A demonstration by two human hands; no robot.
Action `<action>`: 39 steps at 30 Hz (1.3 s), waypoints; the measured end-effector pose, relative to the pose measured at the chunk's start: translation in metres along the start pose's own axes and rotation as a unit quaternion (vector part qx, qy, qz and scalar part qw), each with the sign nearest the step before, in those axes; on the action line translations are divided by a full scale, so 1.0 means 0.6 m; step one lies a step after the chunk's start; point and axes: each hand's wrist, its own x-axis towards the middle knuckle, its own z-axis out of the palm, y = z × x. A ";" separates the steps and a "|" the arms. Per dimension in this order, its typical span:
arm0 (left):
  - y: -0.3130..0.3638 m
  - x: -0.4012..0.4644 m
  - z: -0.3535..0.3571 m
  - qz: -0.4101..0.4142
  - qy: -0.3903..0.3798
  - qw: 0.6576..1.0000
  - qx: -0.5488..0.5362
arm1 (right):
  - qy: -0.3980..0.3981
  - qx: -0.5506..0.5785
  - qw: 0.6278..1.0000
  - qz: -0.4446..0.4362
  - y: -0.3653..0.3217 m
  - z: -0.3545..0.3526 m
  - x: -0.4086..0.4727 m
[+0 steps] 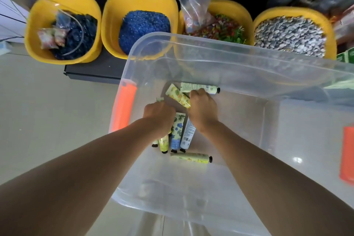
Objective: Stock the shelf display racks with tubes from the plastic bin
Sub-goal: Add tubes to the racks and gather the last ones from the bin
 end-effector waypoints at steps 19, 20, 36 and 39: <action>-0.028 -0.238 -0.270 0.126 0.072 0.953 -0.264 | -0.054 0.322 0.944 0.042 -0.005 -0.425 -0.196; -0.031 -0.267 -0.305 0.127 0.089 0.949 -0.275 | -0.040 0.318 0.946 0.041 -0.017 -0.468 -0.211; -0.102 -0.675 -0.747 0.273 0.324 0.826 -0.372 | 0.195 0.289 0.936 -0.059 -0.217 -1.020 -0.434; -0.103 -0.722 -0.806 0.294 0.354 0.812 -0.359 | 0.251 0.262 0.929 -0.076 -0.234 -1.092 -0.468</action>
